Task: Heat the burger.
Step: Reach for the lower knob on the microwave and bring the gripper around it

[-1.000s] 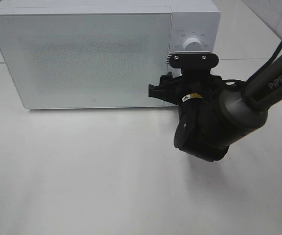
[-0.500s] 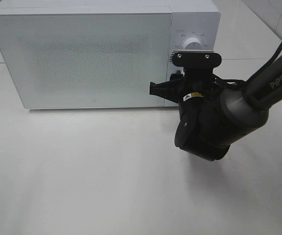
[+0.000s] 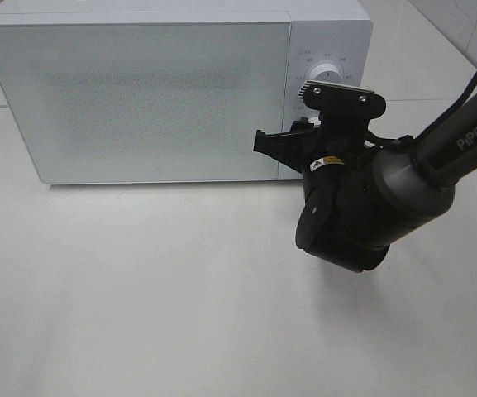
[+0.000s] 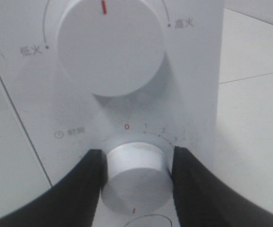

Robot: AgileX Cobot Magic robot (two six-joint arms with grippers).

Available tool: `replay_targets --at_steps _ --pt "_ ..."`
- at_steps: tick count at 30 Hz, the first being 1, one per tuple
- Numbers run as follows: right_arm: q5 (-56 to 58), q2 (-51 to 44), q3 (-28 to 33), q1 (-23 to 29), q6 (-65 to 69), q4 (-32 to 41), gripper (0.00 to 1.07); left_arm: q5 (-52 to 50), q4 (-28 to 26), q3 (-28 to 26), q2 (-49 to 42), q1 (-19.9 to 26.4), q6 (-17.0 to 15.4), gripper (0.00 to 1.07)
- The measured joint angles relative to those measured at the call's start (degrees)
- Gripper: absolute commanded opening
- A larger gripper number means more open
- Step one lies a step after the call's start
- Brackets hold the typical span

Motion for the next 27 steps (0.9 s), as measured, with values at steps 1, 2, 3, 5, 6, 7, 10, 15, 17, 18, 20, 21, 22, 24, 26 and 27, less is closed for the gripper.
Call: replay_targets --at_steps 1,2,3,5,6,7,10,15,17,18,20,21,22,24,26,27 --pt "0.00 0.00 0.00 0.00 0.80 0.00 0.22 0.00 0.00 0.00 0.00 0.00 0.00 1.00" --pt "0.00 0.00 0.00 0.00 0.80 0.00 0.22 0.00 0.00 0.00 0.00 0.00 0.00 1.00" --pt "0.00 0.00 0.00 0.00 1.15 0.00 0.21 0.00 0.00 0.00 0.00 0.00 0.00 1.00" --pt "0.00 0.00 0.00 0.00 1.32 0.00 0.20 0.00 0.00 0.00 0.00 0.00 0.00 1.00" --pt "0.00 0.00 0.00 0.00 1.95 0.00 0.20 0.00 0.00 0.00 0.00 0.00 0.00 1.00" --pt "0.00 0.00 0.00 0.00 2.46 0.00 0.20 0.00 0.00 0.00 0.00 0.00 0.00 1.00" --pt "0.00 0.00 0.00 0.00 3.15 0.00 0.20 0.00 0.00 0.00 0.00 0.00 0.00 1.00" --pt "-0.06 0.00 0.00 0.00 8.37 0.00 0.20 0.00 0.00 0.00 0.00 0.00 0.00 1.00" --pt "-0.06 0.00 0.00 0.00 10.49 -0.06 0.20 0.00 0.00 0.00 0.00 0.00 0.00 1.00" --pt "-0.11 0.00 0.17 0.00 13.18 -0.29 0.20 0.00 0.00 0.00 0.00 0.00 0.00 1.00" --pt "-0.17 0.00 0.17 0.00 14.32 -0.40 0.20 0.00 0.00 0.00 0.00 0.00 0.00 1.00" --pt "-0.17 0.00 0.17 0.00 14.32 -0.40 0.20 0.00 0.00 0.00 0.00 0.00 0.00 1.00" --pt "-0.23 0.00 0.29 -0.06 17.13 -0.63 0.20 0.00 0.00 0.00 0.00 0.00 0.00 1.00" --pt "-0.23 0.00 0.34 -0.06 18.96 -0.74 0.20 0.00 0.00 0.00 0.00 0.00 0.00 1.00" --pt "-0.34 0.00 0.52 -0.17 22.57 -1.15 0.19 0.00 0.00 0.00 0.00 0.00 0.00 1.00" --pt "-0.34 0.00 0.52 -0.17 22.57 -1.15 0.19 0.00 0.00 0.00 0.00 0.00 0.00 1.00"
